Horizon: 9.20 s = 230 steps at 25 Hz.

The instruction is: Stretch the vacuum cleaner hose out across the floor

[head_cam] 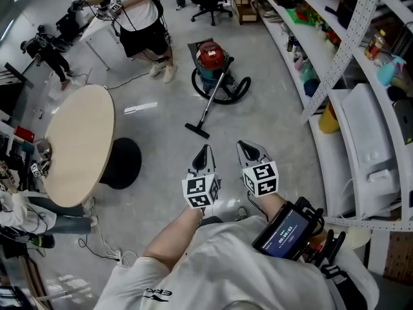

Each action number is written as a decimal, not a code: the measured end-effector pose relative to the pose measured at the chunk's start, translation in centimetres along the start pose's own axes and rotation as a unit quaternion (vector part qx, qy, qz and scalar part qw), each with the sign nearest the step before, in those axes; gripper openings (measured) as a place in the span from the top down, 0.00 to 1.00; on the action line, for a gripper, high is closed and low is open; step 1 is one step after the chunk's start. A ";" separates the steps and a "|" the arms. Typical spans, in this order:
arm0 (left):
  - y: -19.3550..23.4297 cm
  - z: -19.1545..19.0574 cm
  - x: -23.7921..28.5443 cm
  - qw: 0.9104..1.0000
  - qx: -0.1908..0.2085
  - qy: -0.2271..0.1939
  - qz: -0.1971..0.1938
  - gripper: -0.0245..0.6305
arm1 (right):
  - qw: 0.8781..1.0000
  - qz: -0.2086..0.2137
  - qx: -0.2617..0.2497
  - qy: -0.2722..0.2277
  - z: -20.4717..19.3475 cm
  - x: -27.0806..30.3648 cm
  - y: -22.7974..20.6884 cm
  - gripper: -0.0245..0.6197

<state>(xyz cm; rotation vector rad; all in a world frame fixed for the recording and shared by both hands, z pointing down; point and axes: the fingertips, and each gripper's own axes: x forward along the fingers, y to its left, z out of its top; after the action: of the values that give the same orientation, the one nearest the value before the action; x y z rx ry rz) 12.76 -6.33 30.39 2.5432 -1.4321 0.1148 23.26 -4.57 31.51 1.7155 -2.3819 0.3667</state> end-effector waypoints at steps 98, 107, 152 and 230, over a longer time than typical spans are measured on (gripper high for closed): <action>30.3 -34.2 86.8 0.961 0.034 0.269 -0.045 0.96 | 0.958 0.003 0.137 0.251 -21.3 86.6 -52.5 0.96; 31.0 -43.5 89.8 0.952 0.069 0.289 -0.074 0.86 | 0.952 0.005 0.186 0.243 -27.8 89.8 -53.6 0.78; 29.5 -52.6 92.2 0.931 0.072 0.306 -0.187 0.70 | 0.909 -0.042 0.316 0.269 -31.4 93.2 -55.0 0.65; 31.2 -6.4 72.5 0.968 -0.065 0.232 0.075 0.71 | 0.917 0.326 0.125 0.194 17.2 80.1 -24.5 0.70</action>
<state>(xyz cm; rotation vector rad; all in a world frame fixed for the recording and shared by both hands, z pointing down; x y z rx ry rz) 24.29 -81.05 54.05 2.1112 -1.3817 0.5786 21.05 -89.61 40.57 0.7429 -2.5917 1.0331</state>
